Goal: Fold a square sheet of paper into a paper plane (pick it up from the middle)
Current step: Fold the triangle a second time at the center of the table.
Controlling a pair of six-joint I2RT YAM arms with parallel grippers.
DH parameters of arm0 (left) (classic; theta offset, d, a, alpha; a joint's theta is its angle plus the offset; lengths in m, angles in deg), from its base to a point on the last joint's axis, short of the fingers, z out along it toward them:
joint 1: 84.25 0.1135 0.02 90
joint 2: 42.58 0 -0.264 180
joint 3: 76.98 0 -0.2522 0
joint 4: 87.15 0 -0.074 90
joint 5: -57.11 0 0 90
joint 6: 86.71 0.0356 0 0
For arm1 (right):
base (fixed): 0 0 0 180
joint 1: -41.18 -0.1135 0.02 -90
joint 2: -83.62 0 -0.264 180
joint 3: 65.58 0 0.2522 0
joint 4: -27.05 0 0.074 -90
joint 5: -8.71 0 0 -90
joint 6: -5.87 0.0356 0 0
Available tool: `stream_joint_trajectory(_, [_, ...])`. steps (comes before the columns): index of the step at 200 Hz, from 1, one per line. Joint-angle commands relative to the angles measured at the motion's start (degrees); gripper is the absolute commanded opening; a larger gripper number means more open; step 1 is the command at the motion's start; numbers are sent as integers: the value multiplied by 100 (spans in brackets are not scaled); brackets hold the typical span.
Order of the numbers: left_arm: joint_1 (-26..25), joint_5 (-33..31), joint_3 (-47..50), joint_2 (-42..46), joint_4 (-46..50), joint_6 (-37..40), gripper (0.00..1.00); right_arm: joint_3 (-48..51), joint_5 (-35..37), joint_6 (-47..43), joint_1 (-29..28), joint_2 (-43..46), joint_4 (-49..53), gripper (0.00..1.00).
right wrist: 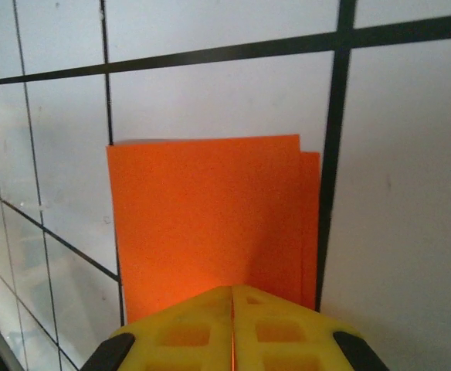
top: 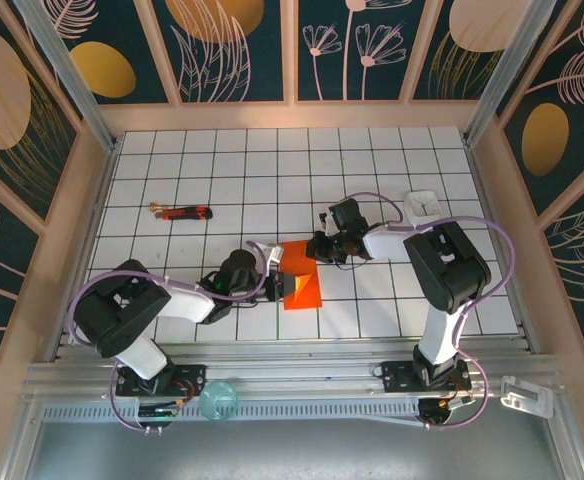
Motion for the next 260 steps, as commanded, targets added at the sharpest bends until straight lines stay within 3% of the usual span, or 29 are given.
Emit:
stream_joint_trajectory(1, [116,202,61,-99,-21,45,0,95,125,-147,-28,-70,159,8])
stream_joint_trajectory(173, [739,395,-563,-565,948,704,0,-89,349,-531,-28,-335,529,7])
stream_joint_trajectory(260, [748,647,-493,-558,1027,666,0,-174,339,-528,-28,-369,560,7])
